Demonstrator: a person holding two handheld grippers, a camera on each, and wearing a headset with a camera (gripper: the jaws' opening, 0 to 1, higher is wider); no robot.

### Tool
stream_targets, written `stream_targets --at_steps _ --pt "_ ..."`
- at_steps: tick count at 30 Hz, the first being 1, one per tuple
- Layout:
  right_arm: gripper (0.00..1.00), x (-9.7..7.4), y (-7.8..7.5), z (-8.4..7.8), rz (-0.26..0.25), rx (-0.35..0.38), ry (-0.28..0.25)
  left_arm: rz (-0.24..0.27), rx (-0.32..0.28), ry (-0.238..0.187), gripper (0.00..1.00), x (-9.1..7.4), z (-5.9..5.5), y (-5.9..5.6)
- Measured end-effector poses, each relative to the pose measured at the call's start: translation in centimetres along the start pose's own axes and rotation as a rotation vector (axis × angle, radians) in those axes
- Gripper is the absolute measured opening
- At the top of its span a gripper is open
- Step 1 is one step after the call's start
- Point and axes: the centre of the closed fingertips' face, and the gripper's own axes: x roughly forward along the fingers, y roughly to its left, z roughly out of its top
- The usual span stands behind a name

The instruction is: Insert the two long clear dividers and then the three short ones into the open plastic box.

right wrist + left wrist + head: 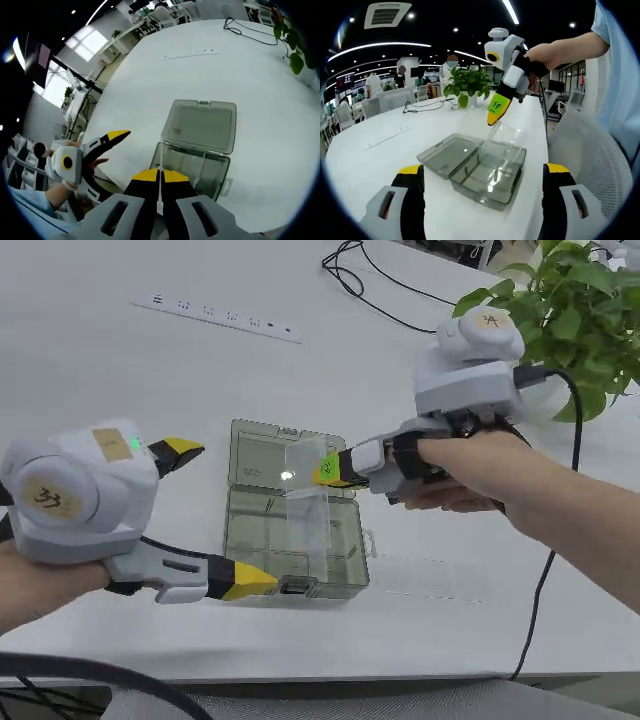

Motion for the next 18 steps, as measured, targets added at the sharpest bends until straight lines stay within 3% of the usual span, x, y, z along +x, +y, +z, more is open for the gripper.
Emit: stream_targets --at_steps 4,9,13,18 --pt "0.02 0.4 -0.4 0.2 -0.018 0.094 0.052 -0.009 -0.009 -0.011 1.00 0.0 -0.2 -0.3" --pt "0.02 1.3 -0.2 -0.2 -0.025 0.158 0.126 -0.021 -0.024 -0.016 1.00 0.1 -0.7 -0.9" --pt "0.02 2.0 -0.6 -1.2 -0.067 0.181 0.197 -0.028 -0.029 -0.017 1.00 0.2 -0.9 -1.2" --pt "0.02 3.2 -1.4 -1.2 -0.096 0.194 0.232 -0.021 -0.027 -0.021 1.00 0.0 -1.0 -1.2"
